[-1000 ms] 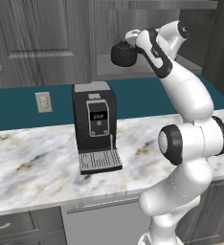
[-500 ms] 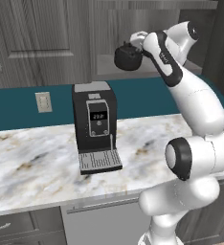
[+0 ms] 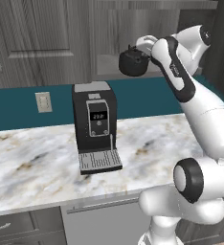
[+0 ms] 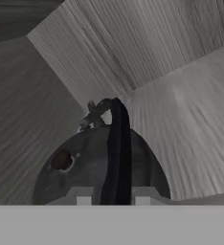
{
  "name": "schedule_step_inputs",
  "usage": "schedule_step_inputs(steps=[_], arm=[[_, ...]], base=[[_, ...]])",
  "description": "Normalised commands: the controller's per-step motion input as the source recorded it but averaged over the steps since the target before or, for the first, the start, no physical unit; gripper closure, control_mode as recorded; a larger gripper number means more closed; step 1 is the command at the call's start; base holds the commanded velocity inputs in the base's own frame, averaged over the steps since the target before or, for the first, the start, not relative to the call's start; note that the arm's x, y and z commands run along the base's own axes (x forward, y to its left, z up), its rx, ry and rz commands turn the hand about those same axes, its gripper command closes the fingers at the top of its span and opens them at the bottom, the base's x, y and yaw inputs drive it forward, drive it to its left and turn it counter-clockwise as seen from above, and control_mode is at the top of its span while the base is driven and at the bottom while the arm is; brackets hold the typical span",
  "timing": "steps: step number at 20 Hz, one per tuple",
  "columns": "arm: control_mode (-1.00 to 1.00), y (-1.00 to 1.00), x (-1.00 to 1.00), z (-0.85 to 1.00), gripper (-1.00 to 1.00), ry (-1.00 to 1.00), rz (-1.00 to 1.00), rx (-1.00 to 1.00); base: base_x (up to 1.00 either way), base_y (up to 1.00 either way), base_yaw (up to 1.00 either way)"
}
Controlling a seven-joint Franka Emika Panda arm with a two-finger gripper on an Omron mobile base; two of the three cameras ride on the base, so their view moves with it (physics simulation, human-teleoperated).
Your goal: Open the cabinet, pick the kettle from the cabinet, and place it in the sink.
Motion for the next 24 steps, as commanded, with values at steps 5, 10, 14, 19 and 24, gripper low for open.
schedule_step_inputs(steps=[5, 10, 14, 19, 24], arm=[[-1.00, 0.00, -0.67, 0.00, 1.00, 0.00, 0.00, 0.00], [-1.00, 0.00, -0.66, 0.02, 1.00, 0.00, 0.00, 0.00], [-1.00, 0.00, -0.63, 0.02, 1.00, 0.00, 0.00, 0.00], [-1.00, 0.05, -0.55, 0.00, 1.00, 0.00, -0.02, -0.02], [-1.00, 0.08, -0.45, -0.01, 1.00, 0.02, -0.05, -0.03]], base=[[0.00, 0.00, 0.00], [0.00, 0.00, 0.00], [0.00, 0.00, 0.00], [0.00, 0.00, 0.00], [0.00, 0.00, 0.00]])
